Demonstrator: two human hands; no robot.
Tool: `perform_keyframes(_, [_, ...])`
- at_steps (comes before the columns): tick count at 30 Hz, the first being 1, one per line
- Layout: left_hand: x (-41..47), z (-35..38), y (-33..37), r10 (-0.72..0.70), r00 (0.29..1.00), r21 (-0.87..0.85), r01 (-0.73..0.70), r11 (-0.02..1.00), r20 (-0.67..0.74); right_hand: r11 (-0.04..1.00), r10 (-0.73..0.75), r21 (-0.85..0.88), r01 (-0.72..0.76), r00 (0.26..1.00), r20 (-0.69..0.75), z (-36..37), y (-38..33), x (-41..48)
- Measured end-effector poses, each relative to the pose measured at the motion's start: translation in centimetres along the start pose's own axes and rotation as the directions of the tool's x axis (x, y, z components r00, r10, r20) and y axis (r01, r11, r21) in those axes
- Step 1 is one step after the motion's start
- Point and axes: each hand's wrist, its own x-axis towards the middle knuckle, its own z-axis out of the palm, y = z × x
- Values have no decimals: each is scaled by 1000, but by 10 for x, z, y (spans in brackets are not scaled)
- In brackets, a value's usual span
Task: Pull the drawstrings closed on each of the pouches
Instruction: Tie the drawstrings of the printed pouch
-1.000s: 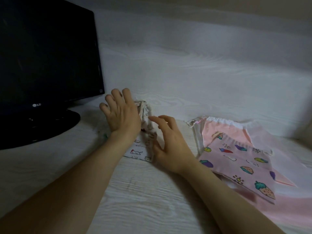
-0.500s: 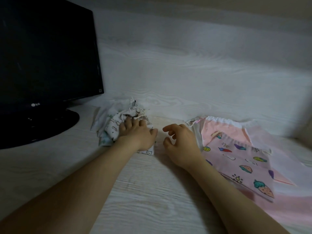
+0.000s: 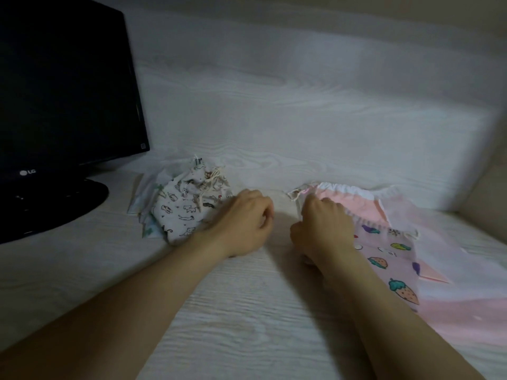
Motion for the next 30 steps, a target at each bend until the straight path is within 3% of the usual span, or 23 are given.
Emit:
perform_keyframes(4, [-4, 7, 4, 78, 974, -68, -65, 996, 213, 989, 134, -82, -127, 987, 91, -4, 13, -3])
perform_keyframes(13, [-5, 0, 4, 69, 973, -94, -49, 994, 220, 991, 129, -34, -126, 986, 101, -9, 16, -3])
perform_keyframes(16, [-6, -1, 6, 65, 976, -110, -43, 993, 208, 989, 144, -24, -143, 989, 42, -13, 16, -3])
perform_keyframes(19, [-5, 1, 9, 24, 984, -164, 6, 986, 177, 993, 116, -9, -119, 980, -163, -12, 16, 4])
perform_keyframes(22, [-1, 3, 10, -54, 996, -278, 72, 958, 72, 981, 4, 181, 72, 921, -389, -9, 13, 7])
perform_keyframes(26, [6, 3, 7, -216, 975, -399, 177, 900, -55, 782, -109, 532, 325, 911, -396, -20, 0, -6])
perform_keyframes(30, [9, 0, -4, -295, 955, -517, 244, 821, -19, 652, -67, 653, 385, 887, -457, -22, -6, -9])
